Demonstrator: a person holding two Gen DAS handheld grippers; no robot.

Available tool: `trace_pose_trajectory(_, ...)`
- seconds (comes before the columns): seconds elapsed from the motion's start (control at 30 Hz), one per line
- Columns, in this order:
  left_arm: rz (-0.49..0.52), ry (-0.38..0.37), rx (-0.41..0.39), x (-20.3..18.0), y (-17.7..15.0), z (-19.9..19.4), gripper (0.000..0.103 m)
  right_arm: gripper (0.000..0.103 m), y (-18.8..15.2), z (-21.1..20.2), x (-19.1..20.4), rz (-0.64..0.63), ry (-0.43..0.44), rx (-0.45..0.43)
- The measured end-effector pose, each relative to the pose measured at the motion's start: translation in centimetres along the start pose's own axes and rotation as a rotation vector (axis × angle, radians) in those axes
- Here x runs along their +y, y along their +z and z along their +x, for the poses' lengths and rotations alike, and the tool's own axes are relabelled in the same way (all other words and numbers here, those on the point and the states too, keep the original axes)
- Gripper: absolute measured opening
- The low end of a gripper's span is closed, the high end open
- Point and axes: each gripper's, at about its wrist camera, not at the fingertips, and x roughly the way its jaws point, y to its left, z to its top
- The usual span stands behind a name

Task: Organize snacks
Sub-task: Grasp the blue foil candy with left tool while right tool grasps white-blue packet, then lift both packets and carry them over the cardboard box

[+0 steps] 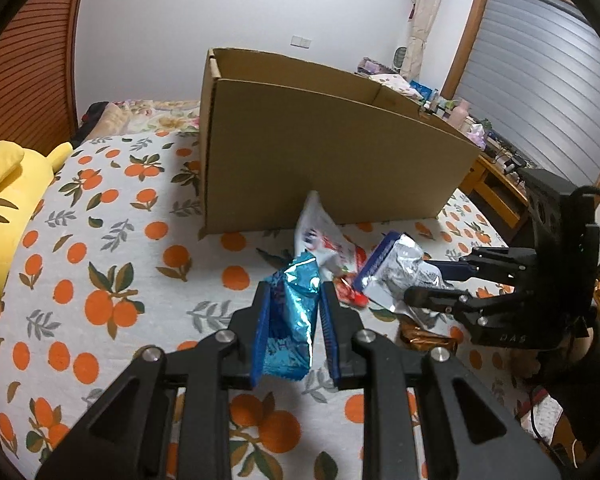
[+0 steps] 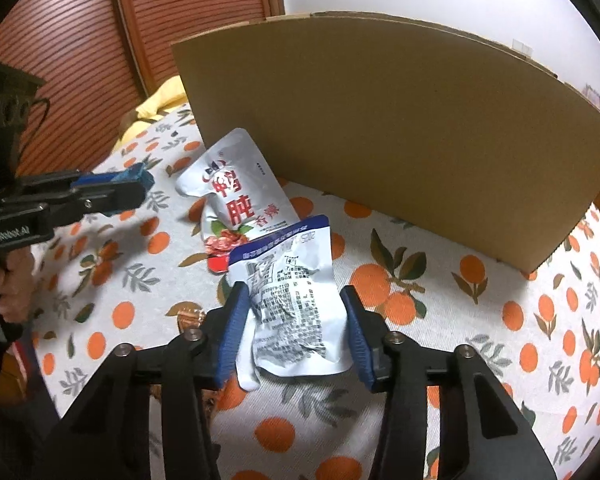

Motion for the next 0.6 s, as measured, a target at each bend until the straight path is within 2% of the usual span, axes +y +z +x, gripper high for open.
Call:
trace_pose_trajectory(0.13, -0.001, -0.006, -0.001, -0.3, -0.1, 0.0, 0.021, 0.032, 0.0, -0.9, 0.1, 0.000, 0.000, -0.016)
trace_pose_trajectory(0.27, -0.003, -0.010, -0.006, -0.4, -0.2, -0.2, 0.021, 0.017, 0.2, -2.3, 0.3, 0.007, 0.016, -0.057)
trace_pose_trajectory(0.6, 0.011, -0.011, -0.021, -1.2, 0.1, -0.7, 0.021, 0.015, -0.4, -3.6, 0.6, 0.000, 0.009, -0.083)
